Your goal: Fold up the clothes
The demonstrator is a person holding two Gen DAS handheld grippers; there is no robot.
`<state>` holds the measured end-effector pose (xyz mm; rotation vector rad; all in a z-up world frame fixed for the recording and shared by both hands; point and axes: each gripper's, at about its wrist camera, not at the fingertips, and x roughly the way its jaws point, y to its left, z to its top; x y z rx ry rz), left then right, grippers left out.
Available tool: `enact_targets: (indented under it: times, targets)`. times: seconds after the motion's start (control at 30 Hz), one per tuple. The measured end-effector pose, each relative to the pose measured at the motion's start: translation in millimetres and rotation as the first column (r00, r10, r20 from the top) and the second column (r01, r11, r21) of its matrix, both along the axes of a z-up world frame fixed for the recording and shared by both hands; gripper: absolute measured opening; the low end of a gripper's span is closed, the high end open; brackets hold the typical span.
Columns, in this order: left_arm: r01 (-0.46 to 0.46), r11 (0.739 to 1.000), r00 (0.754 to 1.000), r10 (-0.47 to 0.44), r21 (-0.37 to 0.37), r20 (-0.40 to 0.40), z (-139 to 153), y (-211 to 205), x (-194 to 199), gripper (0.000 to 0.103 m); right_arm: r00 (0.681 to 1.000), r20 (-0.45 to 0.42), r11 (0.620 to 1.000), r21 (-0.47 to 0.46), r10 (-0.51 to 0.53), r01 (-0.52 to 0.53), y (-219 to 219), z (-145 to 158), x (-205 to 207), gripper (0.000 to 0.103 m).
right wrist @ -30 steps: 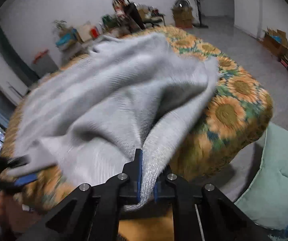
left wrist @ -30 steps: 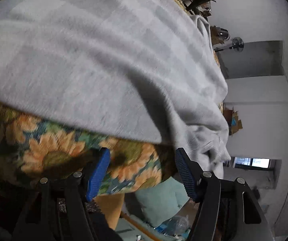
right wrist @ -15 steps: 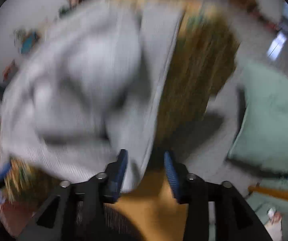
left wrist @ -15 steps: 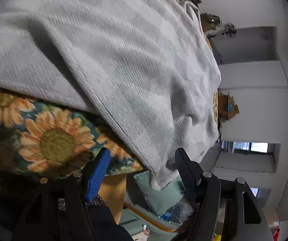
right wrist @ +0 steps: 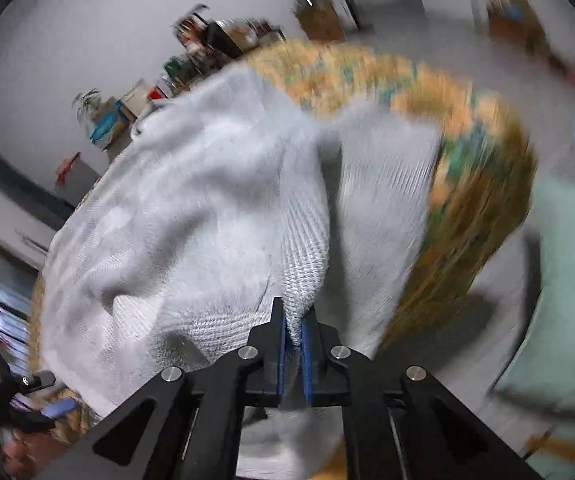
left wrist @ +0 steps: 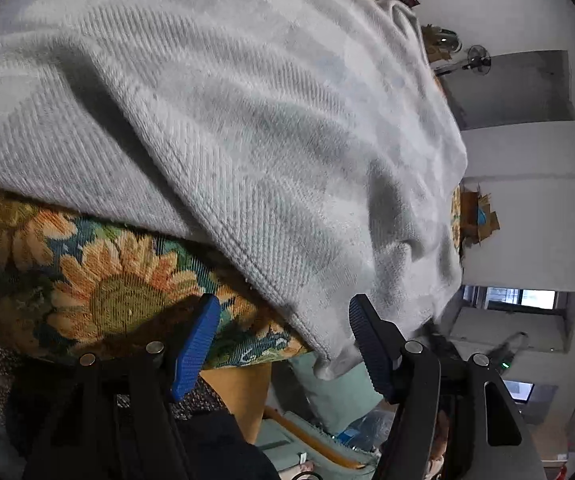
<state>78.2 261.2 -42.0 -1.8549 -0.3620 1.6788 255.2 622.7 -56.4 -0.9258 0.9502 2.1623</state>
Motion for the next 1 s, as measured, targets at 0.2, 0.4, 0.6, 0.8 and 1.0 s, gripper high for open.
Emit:
enact_targets:
  times: [0.2, 0.4, 0.6, 0.8, 1.0]
  targets:
    - [0.051, 0.996, 0.998, -0.054, -0.076, -0.032, -7, 12, 17, 0.068, 0.966, 0.185, 0.971, 0.185, -0.182, 0.148, 21, 20, 15, 0.004]
    - [-0.048, 0.998, 0.997, 0.045, 0.047, 0.065, -7, -9, 7, 0.068, 0.986, 0.006, 0.956, 0.245, 0.166, -0.163, -73, 54, -25, 0.038]
    - [-0.234, 0.963, 0.972, 0.23, 0.133, 0.046, 10, -62, -10, 0.068, 0.742, 0.103, 0.686, 0.316, 0.662, -0.656, -219, 35, -115, 0.05]
    - [-0.455, 0.881, 0.89, 0.453, 0.132, 0.046, 12, -139, -27, 0.068, 0.596, 0.299, 0.492, 0.358, 0.745, -0.794, -285, -3, -174, 0.057]
    - [-0.535, 0.829, 0.845, 0.529, 0.164, 0.083, 9, -173, -31, 0.068, 0.614, 0.244, 0.573, 0.221, 0.751, -0.789, -269, 1, -177, 0.006]
